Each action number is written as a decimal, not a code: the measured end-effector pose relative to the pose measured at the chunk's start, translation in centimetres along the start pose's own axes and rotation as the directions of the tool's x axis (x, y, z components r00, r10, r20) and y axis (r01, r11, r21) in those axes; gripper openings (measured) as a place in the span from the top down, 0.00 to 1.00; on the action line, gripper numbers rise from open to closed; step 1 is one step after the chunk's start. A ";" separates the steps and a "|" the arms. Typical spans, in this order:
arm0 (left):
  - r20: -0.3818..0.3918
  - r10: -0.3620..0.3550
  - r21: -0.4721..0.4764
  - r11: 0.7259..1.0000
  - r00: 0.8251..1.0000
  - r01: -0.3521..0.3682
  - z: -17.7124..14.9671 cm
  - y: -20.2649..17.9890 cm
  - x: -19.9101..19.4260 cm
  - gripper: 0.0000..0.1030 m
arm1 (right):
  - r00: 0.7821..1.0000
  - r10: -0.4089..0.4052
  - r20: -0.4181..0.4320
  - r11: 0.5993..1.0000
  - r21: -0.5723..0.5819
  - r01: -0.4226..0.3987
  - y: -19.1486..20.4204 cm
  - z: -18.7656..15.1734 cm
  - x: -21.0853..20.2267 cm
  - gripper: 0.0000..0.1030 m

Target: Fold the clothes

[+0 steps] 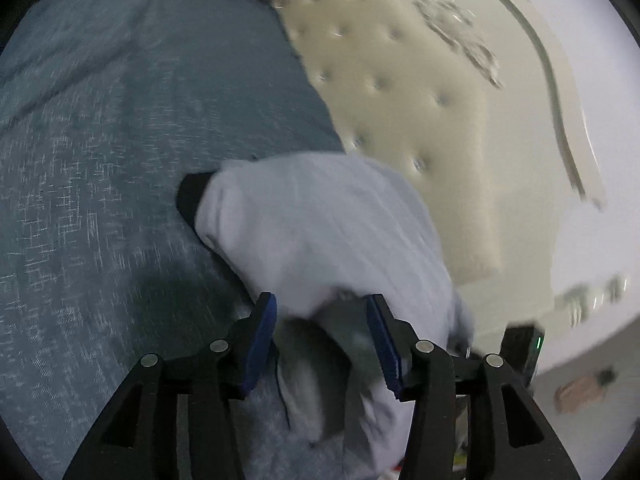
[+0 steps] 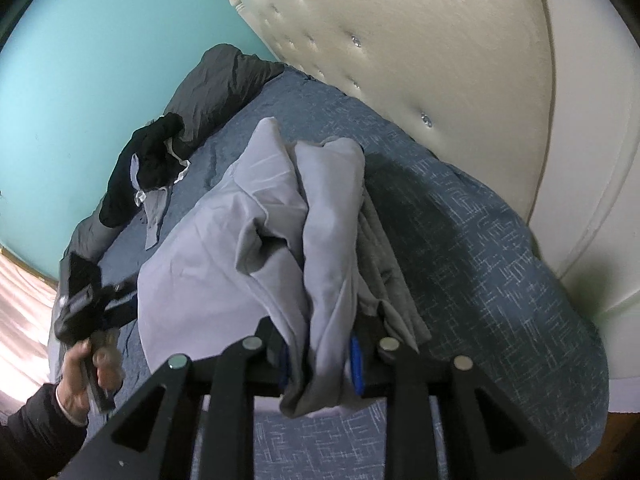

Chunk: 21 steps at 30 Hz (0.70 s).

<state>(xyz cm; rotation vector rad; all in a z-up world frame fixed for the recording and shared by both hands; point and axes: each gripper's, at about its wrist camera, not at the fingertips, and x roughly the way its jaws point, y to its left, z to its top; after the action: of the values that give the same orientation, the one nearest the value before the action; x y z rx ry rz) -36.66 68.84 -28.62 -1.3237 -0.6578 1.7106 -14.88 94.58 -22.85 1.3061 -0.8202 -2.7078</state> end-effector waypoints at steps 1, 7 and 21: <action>-0.008 -0.009 -0.034 0.999 1.000 0.009 0.5 0.6 0.6 0.40 | 1.000 0.002 0.003 1.000 0.001 -0.002 -0.1 0.0 0.0 0.78; -0.035 -0.074 -0.192 0.979 0.997 0.066 2.7 3.6 3.6 0.37 | 1.000 0.000 0.008 1.000 -0.023 0.000 0.2 -0.3 0.2 0.78; -0.056 -0.076 -0.269 0.961 0.996 0.059 3.3 5.6 6.7 0.36 | 1.000 -0.004 0.008 0.998 -0.070 0.004 0.3 -0.4 0.3 0.78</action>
<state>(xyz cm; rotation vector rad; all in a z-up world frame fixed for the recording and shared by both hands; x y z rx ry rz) -41.98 72.16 -35.51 -1.5178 -0.9103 1.5560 -14.84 94.02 -23.13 1.2852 -0.7170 -2.7200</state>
